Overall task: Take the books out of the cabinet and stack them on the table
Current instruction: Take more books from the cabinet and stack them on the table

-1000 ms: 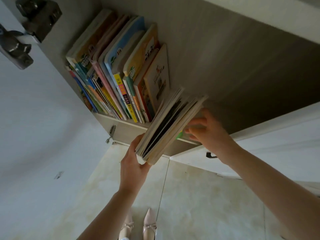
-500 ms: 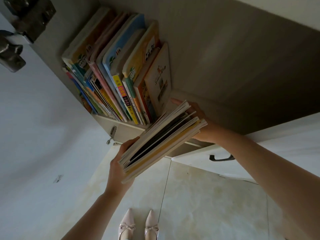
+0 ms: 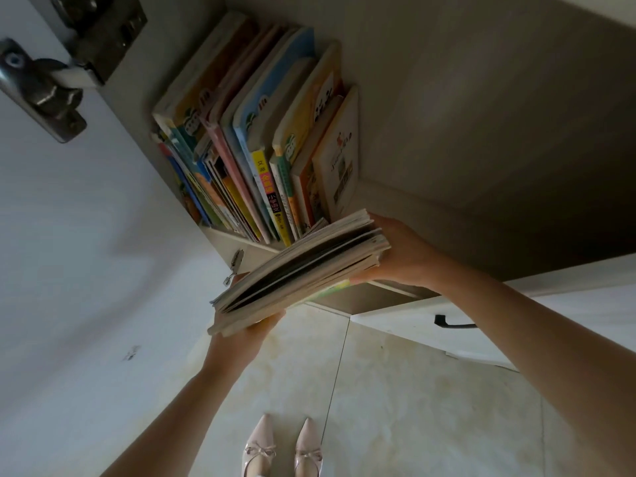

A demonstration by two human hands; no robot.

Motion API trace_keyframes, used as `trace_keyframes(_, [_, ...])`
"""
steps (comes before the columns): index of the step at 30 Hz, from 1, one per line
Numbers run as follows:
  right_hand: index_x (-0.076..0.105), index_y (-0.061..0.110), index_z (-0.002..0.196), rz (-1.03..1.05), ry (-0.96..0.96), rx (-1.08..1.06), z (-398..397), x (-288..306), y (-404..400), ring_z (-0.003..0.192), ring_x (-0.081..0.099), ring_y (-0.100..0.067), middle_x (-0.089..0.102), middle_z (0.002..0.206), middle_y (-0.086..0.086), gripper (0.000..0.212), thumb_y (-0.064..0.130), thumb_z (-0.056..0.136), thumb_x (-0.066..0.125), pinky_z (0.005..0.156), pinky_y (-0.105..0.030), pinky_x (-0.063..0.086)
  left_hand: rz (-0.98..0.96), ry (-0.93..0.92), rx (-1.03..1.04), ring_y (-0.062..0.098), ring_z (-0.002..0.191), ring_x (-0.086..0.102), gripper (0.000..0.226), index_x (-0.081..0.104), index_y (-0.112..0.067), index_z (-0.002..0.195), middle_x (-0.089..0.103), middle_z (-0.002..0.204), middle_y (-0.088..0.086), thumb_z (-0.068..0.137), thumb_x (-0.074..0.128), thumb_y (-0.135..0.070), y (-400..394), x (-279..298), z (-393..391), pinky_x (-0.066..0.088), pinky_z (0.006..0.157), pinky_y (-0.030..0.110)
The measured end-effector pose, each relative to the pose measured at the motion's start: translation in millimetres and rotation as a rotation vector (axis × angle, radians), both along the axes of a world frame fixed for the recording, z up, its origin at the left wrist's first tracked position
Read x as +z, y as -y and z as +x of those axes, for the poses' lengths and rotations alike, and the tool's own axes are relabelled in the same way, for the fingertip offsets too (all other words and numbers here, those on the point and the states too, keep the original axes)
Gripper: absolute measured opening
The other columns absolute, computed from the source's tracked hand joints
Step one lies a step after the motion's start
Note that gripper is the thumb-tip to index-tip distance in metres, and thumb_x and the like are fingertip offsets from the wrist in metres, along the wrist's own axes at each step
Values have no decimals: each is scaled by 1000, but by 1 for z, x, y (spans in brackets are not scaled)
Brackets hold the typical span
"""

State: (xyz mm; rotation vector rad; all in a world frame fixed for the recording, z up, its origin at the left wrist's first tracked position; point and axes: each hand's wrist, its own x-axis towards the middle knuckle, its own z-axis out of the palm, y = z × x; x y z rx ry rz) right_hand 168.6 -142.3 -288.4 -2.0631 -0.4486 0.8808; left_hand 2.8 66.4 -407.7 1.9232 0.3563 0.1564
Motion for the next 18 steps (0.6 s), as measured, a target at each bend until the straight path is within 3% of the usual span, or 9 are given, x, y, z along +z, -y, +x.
trace_keyframes(1, [57,32,120,10,10,5,0,0,1,114,61,-17,66,120,0,68,14,60,85,99,-43,49,-19,2,4,-2,110,59,50,60,-29,121,66,114,-16,76,81,-21,-1,1,3,49,93,17])
trace_keyframes(3, [57,40,105,-52,8,-9,-1,0,5,103,64,-4,67,105,13,63,7,59,86,92,-32,53,-47,-15,-24,-9,107,59,58,61,-48,115,65,108,-31,74,82,-12,-6,6,4,49,91,12])
trace_keyframes(5, [57,40,100,-75,-3,-45,-8,3,7,92,63,10,64,99,20,61,2,62,85,83,-17,52,-70,-53,-50,-14,97,61,62,60,-63,102,64,100,-41,70,85,-16,-10,14,0,47,83,5])
trace_keyframes(7, [60,35,101,-70,-58,-65,-23,7,10,90,63,13,66,98,18,56,2,63,85,78,-11,52,-95,-117,-92,-12,94,63,58,59,-65,98,65,97,-39,64,83,-26,-15,26,-10,48,80,6])
trace_keyframes(10, [65,21,110,-52,-178,-125,-47,20,14,98,68,-3,73,106,7,54,4,63,86,82,-22,55,-274,-264,-203,4,102,68,62,65,-44,110,72,107,-20,53,86,-31,-27,48,-25,54,90,29])
trace_keyframes(13, [64,22,115,-25,-300,-143,-74,43,14,98,69,-7,73,108,8,54,5,67,83,76,-18,54,-487,-419,-276,19,101,71,79,61,-13,119,74,110,-1,46,88,-23,-38,79,-46,54,94,46])
trace_keyframes(15, [63,25,117,-25,-354,-137,-94,61,12,100,69,-7,72,110,9,54,8,69,82,80,-20,54,-546,-489,-267,23,101,71,83,59,-9,120,74,110,3,43,88,-20,-40,102,-65,55,92,48])
trace_keyframes(18, [60,25,121,11,-419,-194,-124,82,13,106,67,-14,71,116,5,61,15,66,85,94,-39,52,-616,-533,-185,31,103,69,82,61,-10,117,73,110,11,40,90,-18,-41,130,-97,53,92,55])
